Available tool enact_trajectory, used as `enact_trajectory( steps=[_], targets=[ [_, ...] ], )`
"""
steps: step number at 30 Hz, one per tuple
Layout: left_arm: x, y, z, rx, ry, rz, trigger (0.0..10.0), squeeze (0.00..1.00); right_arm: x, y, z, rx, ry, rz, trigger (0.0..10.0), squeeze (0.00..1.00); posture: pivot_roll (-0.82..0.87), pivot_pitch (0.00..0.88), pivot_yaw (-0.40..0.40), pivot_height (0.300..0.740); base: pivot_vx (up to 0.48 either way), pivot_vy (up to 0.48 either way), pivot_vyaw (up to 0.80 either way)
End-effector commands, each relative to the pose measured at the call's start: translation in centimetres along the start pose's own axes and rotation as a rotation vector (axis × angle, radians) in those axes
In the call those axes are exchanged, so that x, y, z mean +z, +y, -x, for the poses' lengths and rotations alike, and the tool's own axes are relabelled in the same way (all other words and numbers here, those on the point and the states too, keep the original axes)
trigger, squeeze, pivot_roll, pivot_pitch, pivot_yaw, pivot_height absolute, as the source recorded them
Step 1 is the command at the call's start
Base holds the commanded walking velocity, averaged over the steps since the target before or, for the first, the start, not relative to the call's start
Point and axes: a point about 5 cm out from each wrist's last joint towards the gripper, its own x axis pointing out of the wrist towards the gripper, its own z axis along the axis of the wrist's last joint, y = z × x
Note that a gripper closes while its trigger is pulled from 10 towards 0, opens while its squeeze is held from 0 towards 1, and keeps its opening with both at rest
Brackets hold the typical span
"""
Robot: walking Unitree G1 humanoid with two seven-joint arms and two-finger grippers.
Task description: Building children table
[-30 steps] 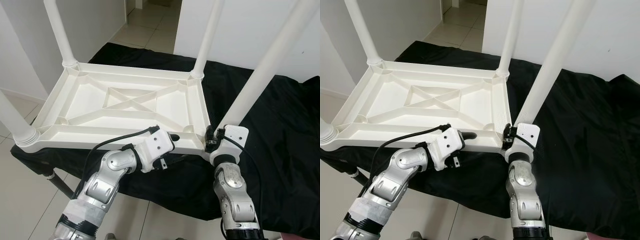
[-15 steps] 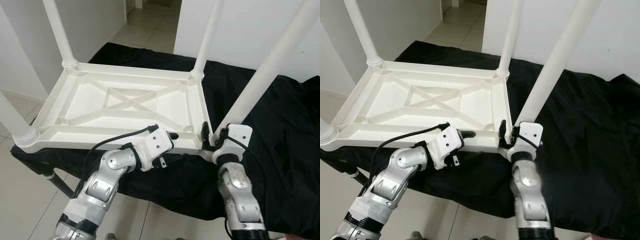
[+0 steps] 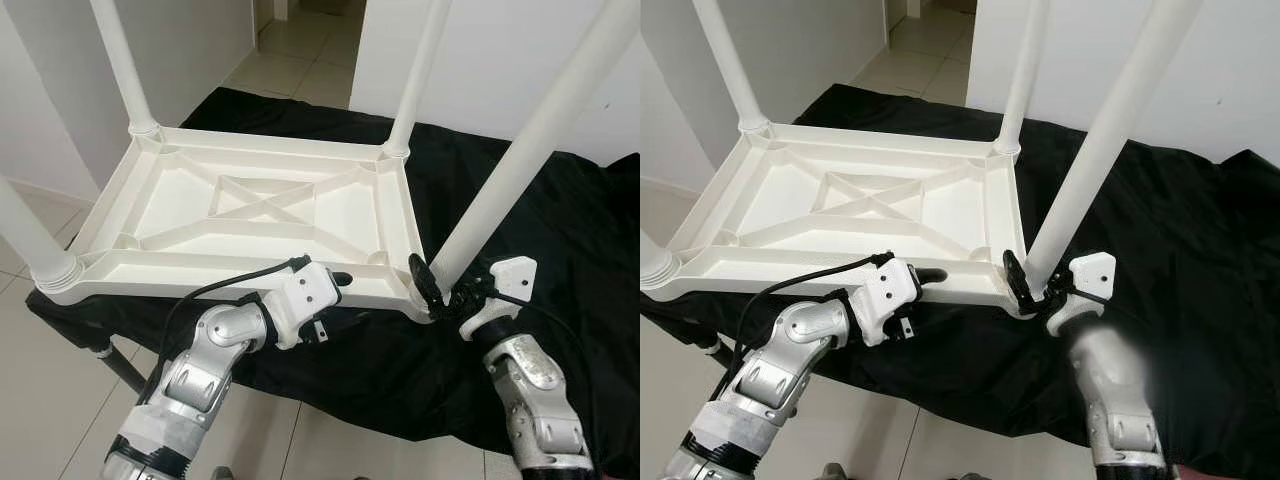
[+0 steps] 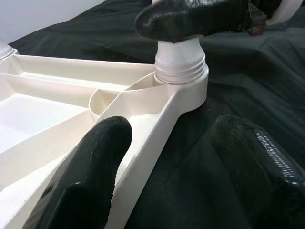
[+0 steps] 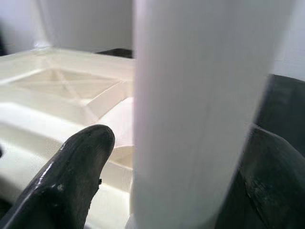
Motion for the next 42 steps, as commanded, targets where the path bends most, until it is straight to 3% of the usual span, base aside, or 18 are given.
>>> enact_trajectory(
  steps=[1,2,3,4,5,6,7,9,21,22,29,34,42],
  targets=[
    [-0.1,-0.4,-0.2,-0.004,0.001,-0.003,10.0,0.0,-0.5,0.0,0.0,0.036,0.018,-0.006,10.0,0.0,-0.01,0.056,-0.045,0.74,0.0,0.0,0.0],
    [-0.1,-0.4,-0.3,-0.005,0.002,-0.004,10.0,0.0,-0.6,-0.2,-0.2,0.065,0.024,0.005,10.0,0.0,-0.01,0.053,-0.047,0.74,0.0,0.0,0.0],
    [-0.1,-0.4,-0.3,-0.006,0.003,-0.009,10.0,0.0,-0.6,-0.2,-0.6,0.093,0.031,0.012,8.9,0.0,-0.01,0.052,-0.048,0.74,0.0,0.0,0.0],
    [-0.1,-0.4,-0.3,-0.006,0.003,-0.009,10.0,0.0,-0.6,-0.2,-0.6,0.093,0.031,0.012,8.9,0.0,-0.01,0.052,-0.048,0.74,0.0,0.0,0.0],
    [-0.1,-0.3,-0.4,-0.006,0.005,-0.014,10.0,0.0,-0.7,-0.3,-0.9,0.115,0.038,0.023,4.0,0.0,0.0,0.049,-0.05,0.74,0.0,0.0,0.0],
    [-0.1,-0.3,-0.4,-0.006,0.005,-0.014,10.0,0.0,-0.7,-0.3,-0.9,0.115,0.038,0.023,4.0,0.0,0.0,0.049,-0.05,0.74,0.0,0.0,0.0],
    [-0.1,-0.3,-0.4,-0.006,0.006,-0.016,10.0,0.0,-0.8,-0.4,-1.0,0.134,0.041,0.029,0.5,0.0,0.0,0.049,-0.052,0.74,0.0,0.0,0.0],
    [0.0,-0.3,-0.4,-0.005,0.007,-0.018,10.0,0.0,-1.0,-0.6,-1.1,0.144,0.054,0.041,0.0,0.0,0.0,0.047,-0.054,0.74,0.0,0.0,0.0],
    [0.0,-0.2,-0.3,0.01,0.008,-0.023,10.0,0.0,-2.1,-1.5,-0.8,0.159,0.104,0.04,0.0,0.0,0.01,0.045,-0.058,0.74,0.0,0.0,0.0],
    [0.0,-0.2,-0.4,0.009,0.008,-0.023,10.0,0.0,-2.1,-1.5,-0.7,0.143,0.101,0.032,10.0,0.0,0.0,0.046,-0.055,0.74,0.0,0.0,0.0],
    [0.0,-0.2,-0.6,0.009,0.004,-0.021,10.0,0.0,-2.1,-1.4,-0.8,0.071,0.089,-0.001,10.0,0.0,0.0,0.048,-0.051,0.74,0.0,0.0,0.0],
    [-0.1,-0.3,-0.8,0.007,0.001,-0.016,10.0,0.0,-2.2,-1.4,-0.8,-0.086,0.109,-0.031,10.0,0.0,-0.01,0.051,-0.05,0.74,0.0,0.0,0.0],
    [-0.2,-0.6,-0.8,-0.001,0.001,-0.01,10.0,0.0,-2.3,0.2,-0.9,-0.206,0.112,-0.076,10.0,0.0,-0.01,0.054,-0.053,0.74,0.0,0.0,0.0]
  ],
)
